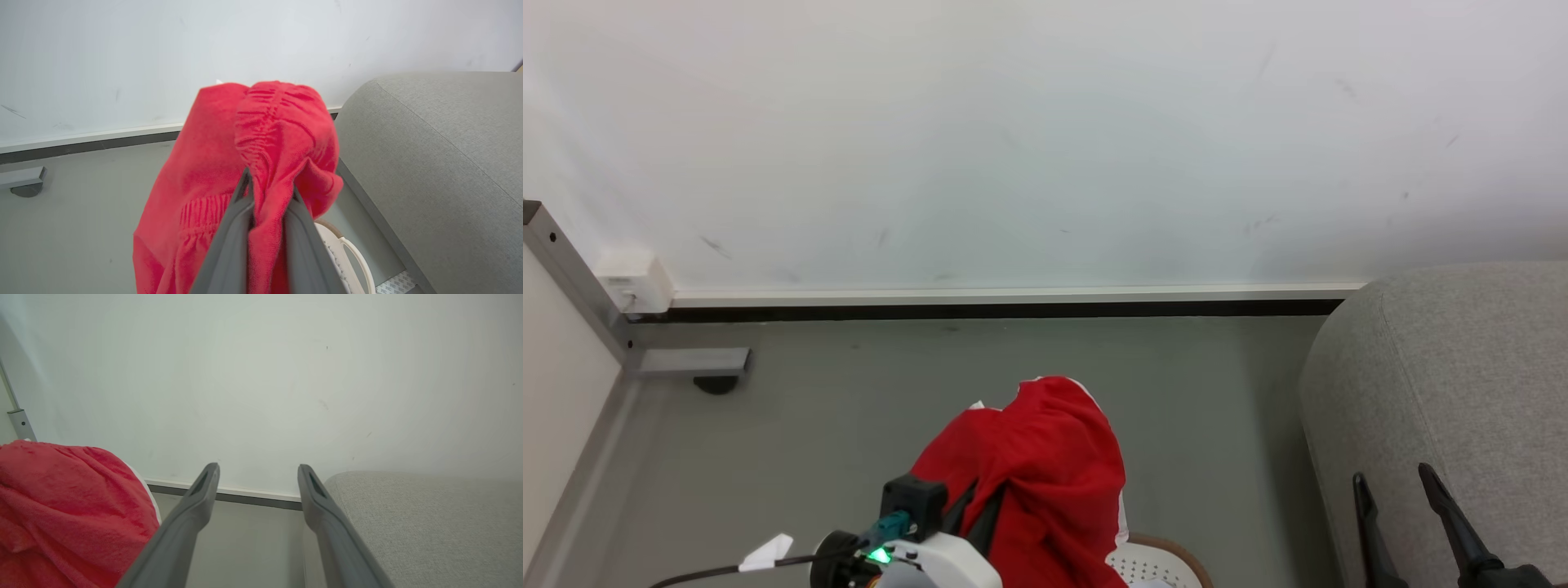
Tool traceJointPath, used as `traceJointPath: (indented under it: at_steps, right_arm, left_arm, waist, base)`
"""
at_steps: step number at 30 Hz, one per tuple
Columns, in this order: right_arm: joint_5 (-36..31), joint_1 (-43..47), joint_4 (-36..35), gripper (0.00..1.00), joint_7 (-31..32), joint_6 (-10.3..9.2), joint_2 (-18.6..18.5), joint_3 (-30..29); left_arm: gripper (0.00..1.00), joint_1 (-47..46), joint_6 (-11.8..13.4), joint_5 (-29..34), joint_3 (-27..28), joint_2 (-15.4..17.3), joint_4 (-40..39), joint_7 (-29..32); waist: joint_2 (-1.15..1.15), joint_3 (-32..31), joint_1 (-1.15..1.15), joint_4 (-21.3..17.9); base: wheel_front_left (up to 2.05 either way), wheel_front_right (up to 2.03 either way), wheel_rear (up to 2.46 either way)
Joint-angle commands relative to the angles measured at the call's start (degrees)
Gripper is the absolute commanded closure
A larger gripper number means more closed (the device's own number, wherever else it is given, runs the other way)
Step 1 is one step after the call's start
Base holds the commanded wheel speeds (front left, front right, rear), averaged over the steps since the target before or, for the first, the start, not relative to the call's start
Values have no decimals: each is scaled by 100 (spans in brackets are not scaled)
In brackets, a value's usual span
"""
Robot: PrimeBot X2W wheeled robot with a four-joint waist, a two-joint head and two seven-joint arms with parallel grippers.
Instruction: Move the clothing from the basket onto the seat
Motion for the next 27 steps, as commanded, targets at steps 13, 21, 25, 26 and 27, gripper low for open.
traceJointPath:
  at_steps: [13, 21, 25, 26, 27]
  right_arm:
    - [-822, 23, -312, 0, -13, -12, -10, 811]
    - [-1257, -321, 169, 0, -13, -12, -16, 2129]
    - [-1311, -581, 570, 0, -14, -12, -17, 2577]
    - [-1292, -644, 661, 0, -13, -12, -17, 2663]
    - [-1308, -709, 758, 0, -13, -12, -18, 2726]
  left_arm:
    - [100, 249, 393, -115, 33, 241, -1391, 539]
    - [100, 238, 556, -143, -76, 183, -2033, 904]
    - [100, 181, 620, -99, -176, 127, -2272, 1090]
    - [100, 162, 634, -82, -206, 117, -2328, 1124]
    - [100, 138, 633, -61, -238, 106, -2371, 1156]
  waist:
    - [0, -107, 1, 77]
    - [0, -124, 1, 132]
    - [0, -119, 1, 165]
    - [0, -115, 1, 174]
    - [0, -106, 1, 181]
  base:
    - [0, 0, 0]
    - [0, 0, 0]
    - [0, 0, 0]
    - [0, 0, 0]
    - [0, 0, 0]
